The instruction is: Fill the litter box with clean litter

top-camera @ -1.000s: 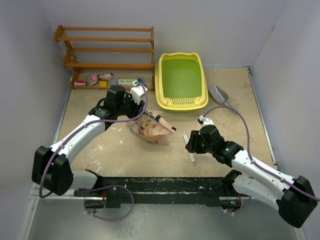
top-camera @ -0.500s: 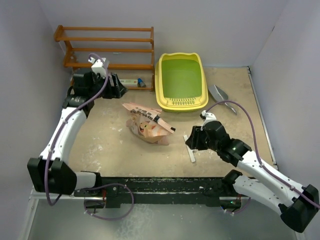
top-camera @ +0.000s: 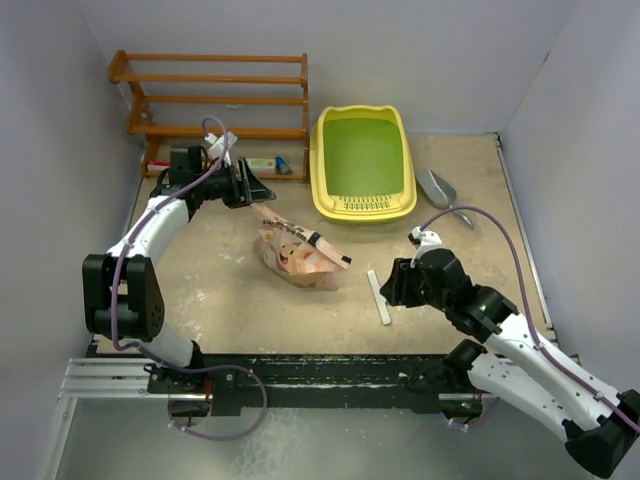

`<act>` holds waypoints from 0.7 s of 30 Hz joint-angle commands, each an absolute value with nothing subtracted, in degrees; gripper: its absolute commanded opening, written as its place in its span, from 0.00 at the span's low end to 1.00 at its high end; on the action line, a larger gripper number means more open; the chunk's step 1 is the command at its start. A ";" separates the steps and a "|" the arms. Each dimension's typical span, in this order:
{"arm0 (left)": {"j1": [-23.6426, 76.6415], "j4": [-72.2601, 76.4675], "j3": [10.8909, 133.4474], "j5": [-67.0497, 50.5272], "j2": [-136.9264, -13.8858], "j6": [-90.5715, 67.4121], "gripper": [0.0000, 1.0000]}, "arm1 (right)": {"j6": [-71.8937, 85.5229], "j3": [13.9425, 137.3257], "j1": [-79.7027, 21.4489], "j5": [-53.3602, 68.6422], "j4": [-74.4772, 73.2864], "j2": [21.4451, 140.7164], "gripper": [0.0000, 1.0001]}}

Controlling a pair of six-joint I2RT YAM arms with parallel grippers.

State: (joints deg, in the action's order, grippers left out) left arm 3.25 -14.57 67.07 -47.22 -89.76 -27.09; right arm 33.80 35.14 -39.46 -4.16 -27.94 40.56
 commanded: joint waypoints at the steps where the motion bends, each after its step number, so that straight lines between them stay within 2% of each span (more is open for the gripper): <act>1: 3.52 -8.91 66.24 -59.87 -91.67 -30.49 0.63 | 32.35 37.61 -39.65 -6.42 -30.46 38.67 0.50; 10: 3.52 -10.80 65.64 -62.49 -92.02 -27.03 0.52 | 32.11 36.75 -39.69 -6.68 -29.58 38.22 0.50; 16: 3.52 -18.09 69.17 -60.49 -98.95 -20.43 0.49 | 32.08 37.05 -39.67 -6.44 -28.59 38.50 0.50; 21: 3.57 -27.77 73.94 -51.37 -99.84 -14.20 0.50 | 32.07 37.29 -39.69 -6.07 -28.96 37.71 0.50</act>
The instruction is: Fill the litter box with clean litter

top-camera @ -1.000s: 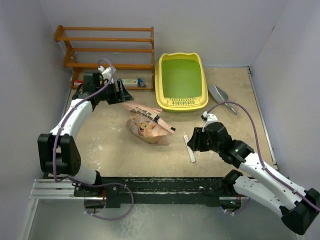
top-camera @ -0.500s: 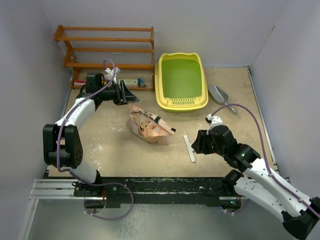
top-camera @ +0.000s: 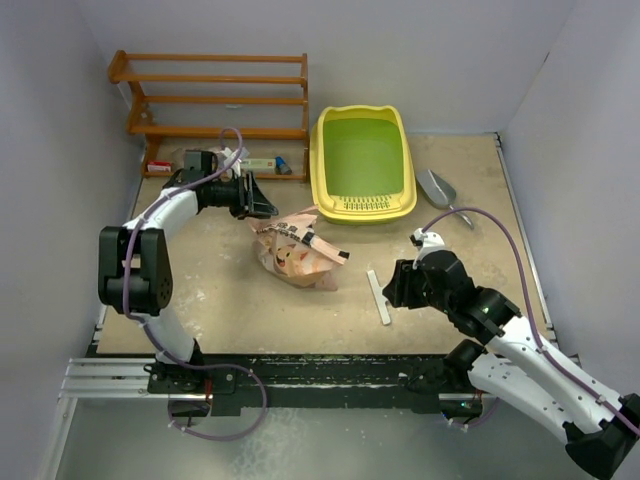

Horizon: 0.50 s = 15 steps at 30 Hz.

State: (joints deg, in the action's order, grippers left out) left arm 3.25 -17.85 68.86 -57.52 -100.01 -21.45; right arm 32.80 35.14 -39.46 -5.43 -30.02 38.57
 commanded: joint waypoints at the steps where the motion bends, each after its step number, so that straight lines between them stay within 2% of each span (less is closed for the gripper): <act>1: 3.60 -29.08 74.83 -49.71 -99.72 -13.24 0.50 | 32.02 37.15 -39.69 -6.13 -29.00 37.52 0.50; 6: 3.60 -29.83 74.83 -51.48 -97.32 -12.76 0.47 | 32.12 36.33 -39.69 -6.41 -29.00 37.44 0.51; 10: 3.75 -28.36 72.24 -56.82 -93.73 -13.27 0.39 | 32.31 35.66 -39.68 -6.49 -28.71 37.26 0.51; 15: 4.66 -17.23 65.97 -68.16 -87.40 -19.69 0.37 | 32.68 35.07 -39.66 -6.29 -28.24 37.23 0.51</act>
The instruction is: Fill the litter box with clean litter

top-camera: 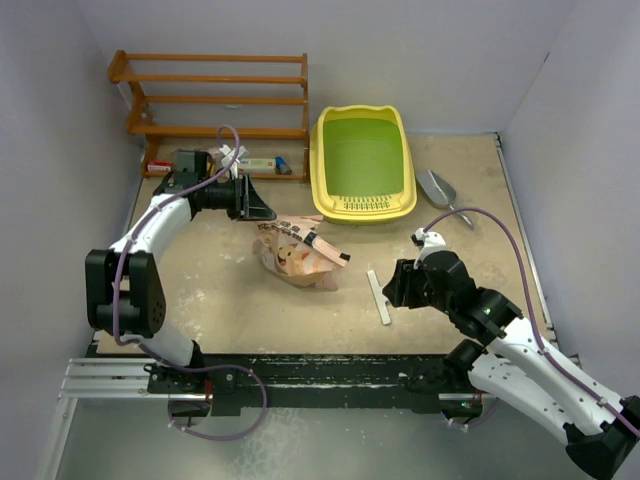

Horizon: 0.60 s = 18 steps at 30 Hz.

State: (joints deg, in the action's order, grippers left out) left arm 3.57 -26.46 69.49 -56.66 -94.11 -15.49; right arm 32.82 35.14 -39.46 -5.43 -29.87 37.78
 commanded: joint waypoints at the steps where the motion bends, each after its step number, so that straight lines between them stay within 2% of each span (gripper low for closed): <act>1: 5.07 -14.18 64.50 -69.60 -85.63 -21.64 0.37 | 32.73 35.07 -39.64 -6.28 -28.28 37.33 0.51; 4: 6.83 -10.32 62.30 -72.26 -82.93 -23.80 0.38 | 32.89 35.10 -39.70 -6.28 -28.29 37.51 0.51; 7: 7.74 -12.49 62.04 -71.41 -83.14 -22.01 0.40 | 33.29 34.90 -39.70 -6.28 -27.63 37.35 0.51; 9: 7.28 -19.83 64.39 -62.55 -83.50 -18.49 0.43 | 33.40 34.94 -39.68 -6.01 -27.39 37.40 0.51; 10: 6.92 -24.01 66.20 -57.03 -83.65 -15.95 0.48 | 33.52 35.04 -39.69 -5.84 -27.48 37.44 0.51; 11: 6.60 -26.67 67.55 -49.00 -83.32 -15.82 0.55 | 33.63 35.19 -39.69 -5.68 -27.69 37.42 0.51; 14: 6.28 -29.99 69.27 -27.48 -80.62 -18.19 0.62 | 33.74 35.12 -39.71 -5.73 -28.39 36.83 0.51; 16: 6.07 -30.02 69.01 -23.40 -79.03 -18.87 0.64 | 33.83 34.93 -39.71 -6.13 -28.67 36.43 0.51; 18: 5.97 -30.53 69.18 -24.48 -79.23 -18.99 0.66 | 33.87 34.66 -39.64 -6.24 -28.45 36.23 0.52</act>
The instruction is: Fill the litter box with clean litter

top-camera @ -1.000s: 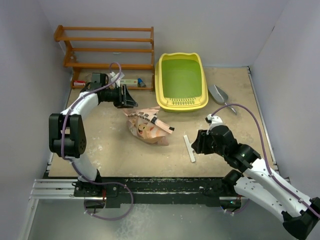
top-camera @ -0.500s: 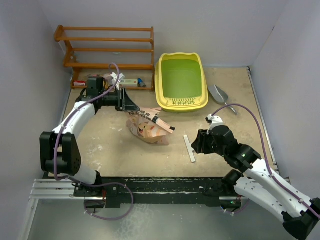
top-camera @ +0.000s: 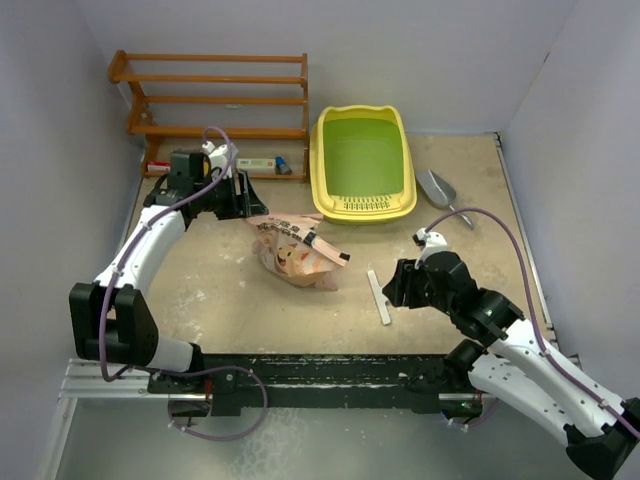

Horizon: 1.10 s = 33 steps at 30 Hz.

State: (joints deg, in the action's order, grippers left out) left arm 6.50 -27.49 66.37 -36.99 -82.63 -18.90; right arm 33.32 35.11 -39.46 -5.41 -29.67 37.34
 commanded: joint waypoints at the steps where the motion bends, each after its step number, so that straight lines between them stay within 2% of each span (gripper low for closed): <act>1: 5.98 -31.05 69.35 -24.94 -79.41 -18.98 0.66 | 33.92 34.43 -39.69 -6.24 -28.21 36.29 0.52; 5: 5.98 -28.88 67.30 -24.04 -79.55 -18.32 0.67 | 34.09 33.85 -39.66 -5.43 -27.12 37.07 0.51; 16: 5.98 -8.89 59.39 -42.75 -81.46 -21.12 0.63 | 34.00 33.37 -39.69 -3.72 -25.87 37.97 0.52; 20: 5.98 -5.85 59.12 -51.66 -83.93 -21.65 0.57 | 29.89 31.84 -39.71 7.02 -17.86 38.40 0.53; 24: 5.98 -3.56 58.21 -57.60 -83.95 -21.15 0.38 | 26.39 32.09 -39.65 18.95 -7.39 44.12 0.58; 29: 5.98 -3.06 57.92 -60.70 -81.86 -19.42 0.02 | 21.60 39.48 -39.64 19.21 -4.94 56.30 0.59; 33: 5.98 0.07 55.95 -61.88 -79.24 -19.41 0.00 | 20.24 44.05 -39.60 17.91 -0.29 63.26 0.60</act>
